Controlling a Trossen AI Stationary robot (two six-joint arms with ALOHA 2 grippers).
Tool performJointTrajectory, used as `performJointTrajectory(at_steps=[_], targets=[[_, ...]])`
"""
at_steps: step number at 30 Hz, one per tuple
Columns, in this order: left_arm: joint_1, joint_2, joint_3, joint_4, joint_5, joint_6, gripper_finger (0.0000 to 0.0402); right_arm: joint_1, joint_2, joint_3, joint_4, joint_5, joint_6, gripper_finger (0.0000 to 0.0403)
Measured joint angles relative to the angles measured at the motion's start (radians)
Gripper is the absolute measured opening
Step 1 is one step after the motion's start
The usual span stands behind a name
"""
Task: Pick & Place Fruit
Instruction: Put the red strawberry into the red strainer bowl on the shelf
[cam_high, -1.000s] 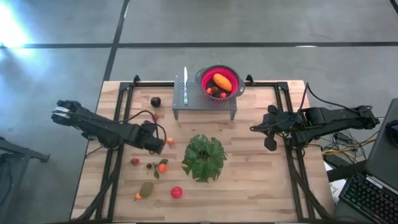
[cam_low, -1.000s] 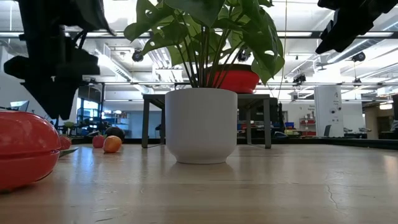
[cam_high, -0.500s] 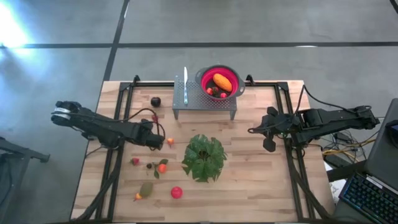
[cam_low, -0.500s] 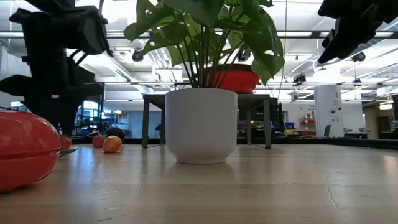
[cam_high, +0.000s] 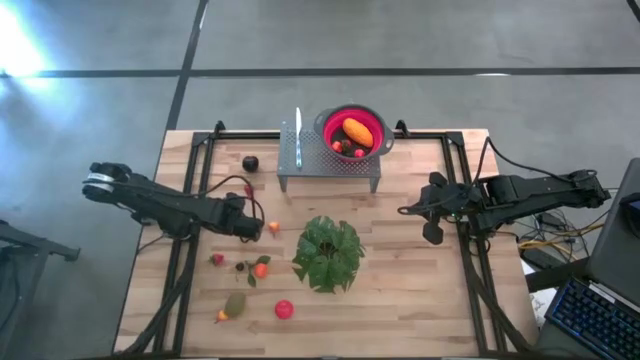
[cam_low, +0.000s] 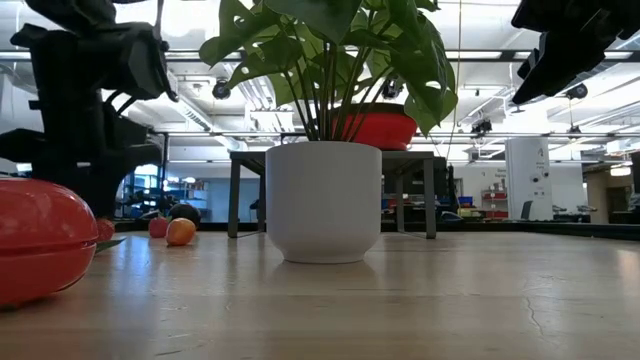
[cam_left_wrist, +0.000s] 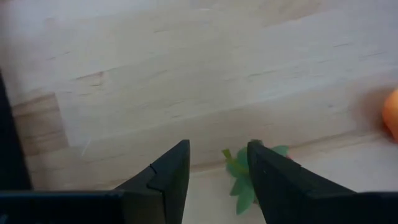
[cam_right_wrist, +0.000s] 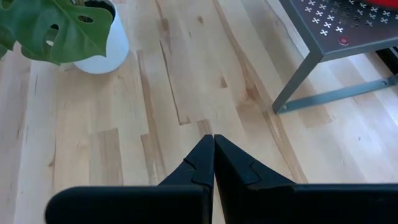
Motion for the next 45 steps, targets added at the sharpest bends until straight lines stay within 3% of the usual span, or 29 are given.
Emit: performJointTrajectory(at_steps=[6, 18, 24, 30, 35, 41, 45], targets=[[0.001, 0.0, -0.039, 0.089, 0.027, 0.011, 0.0151, 0.0, 0.0, 0.0, 0.0, 0.0, 0.005, 0.0008], [0.007, 0.0, -0.054, 0.143, 0.031, 0.077, 0.0054, 0.0, 0.0, -0.006, 0.0, 0.0, 0.007, 0.0008], [0.032, -0.013, -0.043, 0.134, -0.017, 0.227, 0.0023, 0.0, 0.0, -0.008, 0.0, 0.0, -0.001, 0.0008], [0.092, -0.071, -0.007, 0.121, -0.038, 0.404, 0.0024, 0.0, 0.0, -0.008, 0.001, 0.0, 0.0, 0.0008], [0.102, -0.132, 0.046, 0.054, 0.008, 0.66, 0.0025, 0.0, 0.0, -0.008, 0.001, 0.0, -0.001, 0.0008], [0.099, -0.164, 0.13, -0.143, 0.147, 1.269, 0.002, 0.0, 0.0, -0.008, 0.001, 0.0, -0.005, 0.0008], [0.098, -0.163, 0.148, -0.119, 0.172, 1.564, 0.0022, 0.0, 0.0, -0.008, 0.001, 0.0, -0.005, 0.0008]])
